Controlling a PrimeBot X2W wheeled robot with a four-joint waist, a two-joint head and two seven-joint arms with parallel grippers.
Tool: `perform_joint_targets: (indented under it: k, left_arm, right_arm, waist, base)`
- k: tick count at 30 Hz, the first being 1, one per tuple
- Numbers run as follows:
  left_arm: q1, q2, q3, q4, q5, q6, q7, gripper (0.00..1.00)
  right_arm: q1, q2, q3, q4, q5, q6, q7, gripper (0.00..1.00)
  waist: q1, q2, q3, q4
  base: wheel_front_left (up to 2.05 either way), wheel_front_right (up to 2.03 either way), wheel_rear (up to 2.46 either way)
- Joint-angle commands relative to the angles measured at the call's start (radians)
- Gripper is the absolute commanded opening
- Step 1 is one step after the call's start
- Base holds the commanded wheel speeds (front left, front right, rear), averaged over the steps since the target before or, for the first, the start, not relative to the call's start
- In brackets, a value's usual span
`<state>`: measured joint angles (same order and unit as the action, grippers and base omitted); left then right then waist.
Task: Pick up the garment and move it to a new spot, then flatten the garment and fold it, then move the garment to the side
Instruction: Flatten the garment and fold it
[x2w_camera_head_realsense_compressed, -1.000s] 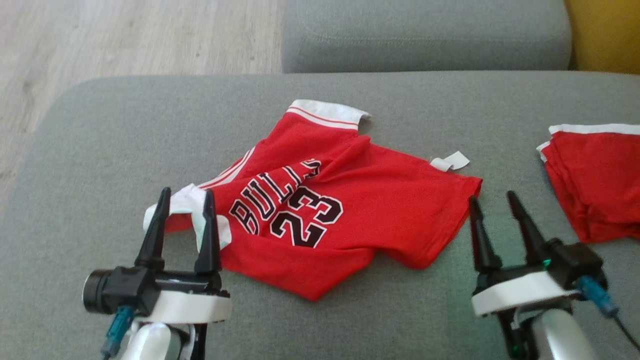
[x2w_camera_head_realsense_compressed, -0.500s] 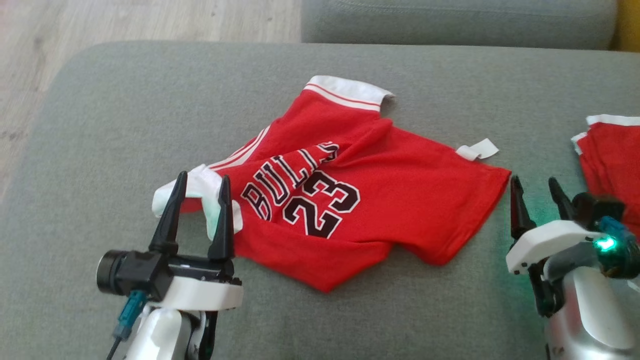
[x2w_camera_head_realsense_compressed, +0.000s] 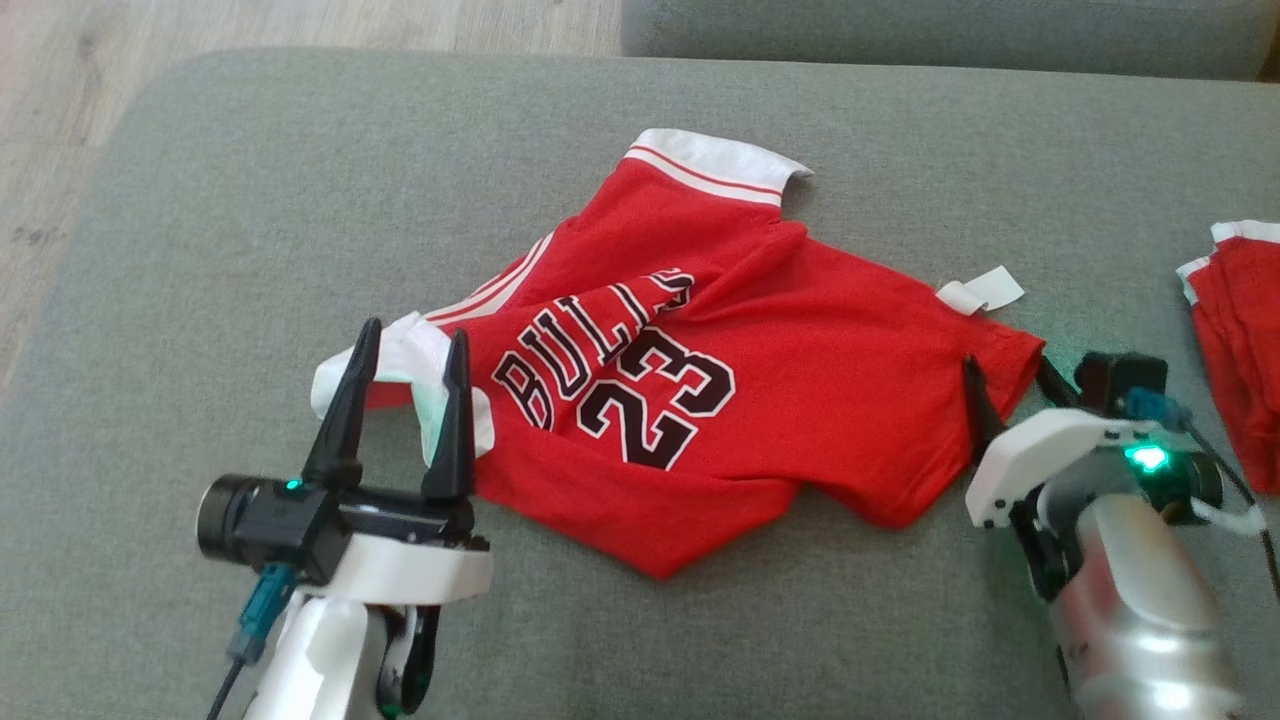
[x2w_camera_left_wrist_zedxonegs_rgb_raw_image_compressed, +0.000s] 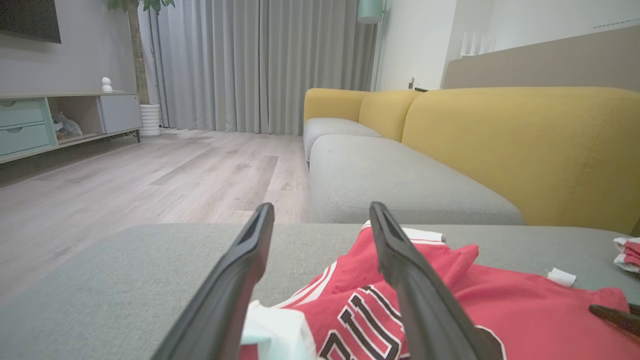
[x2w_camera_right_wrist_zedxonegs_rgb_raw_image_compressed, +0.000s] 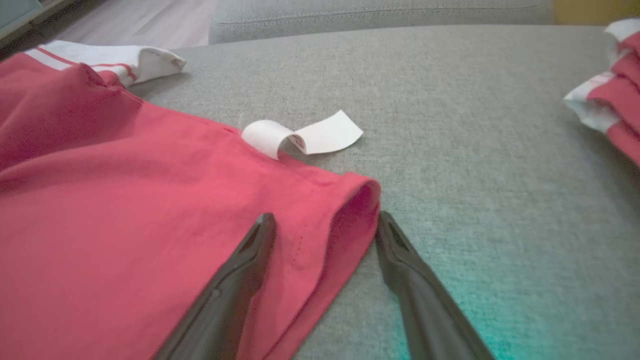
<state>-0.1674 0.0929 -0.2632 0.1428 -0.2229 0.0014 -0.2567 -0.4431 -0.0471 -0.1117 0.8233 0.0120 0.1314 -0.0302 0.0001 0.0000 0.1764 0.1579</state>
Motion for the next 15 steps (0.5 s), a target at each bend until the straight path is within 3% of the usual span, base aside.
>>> perform_joint_targets:
  k: [1, 2, 3, 4, 9, 15]
  left_arm:
    - [-0.05, -0.002, 0.039, -0.044, 0.011, -0.005, -0.005, 1.0]
    - [-0.05, -0.002, 0.039, -0.044, 0.011, -0.005, -0.005, 1.0]
    - [-0.052, -0.004, 0.041, -0.048, 0.013, -0.007, -0.005, 1.0]
    - [-0.054, -0.006, 0.044, -0.051, 0.015, -0.008, -0.005, 1.0]
    - [-0.054, -0.014, 0.053, -0.058, 0.023, -0.014, -0.005, 1.0]
    - [-0.053, -0.024, 0.061, -0.06, 0.024, -0.021, -0.005, 1.0]
  right_arm:
    - [-0.049, -0.003, 0.024, -0.002, -0.008, -0.001, 0.017, 0.94]
    - [-0.049, -0.003, 0.024, -0.002, -0.008, -0.001, 0.017, 0.94]
    - [-0.061, -0.003, 0.023, 0.016, -0.004, -0.001, 0.031, 0.78]
    - [-0.072, -0.003, 0.026, 0.031, -0.008, -0.001, 0.041, 0.0]
    - [-0.121, -0.019, 0.028, 0.047, -0.063, -0.001, 0.04, 0.0]
    - [-0.218, -0.086, 0.069, 0.004, -0.089, -0.001, 0.028, 0.0]
  waist:
    - [-0.0001, 0.0, 0.001, 0.002]
    - [-0.0001, 0.0, 0.001, 0.002]
    - [-0.0001, 0.0, 0.002, 0.003]
    - [-0.0001, 0.0, 0.002, 0.003]
    - [-0.0001, 0.0, -0.001, 0.008]
    - [-0.0001, 0.0, 0.004, 0.018]
  base:
    - [0.0, 0.0, 0.0]
    - [0.0, 0.0, 0.0]
    - [0.0, 0.0, 0.0]
    - [0.0, 0.0, 0.0]
    - [0.0, 0.0, 0.0]
    - [0.0, 0.0, 0.0]
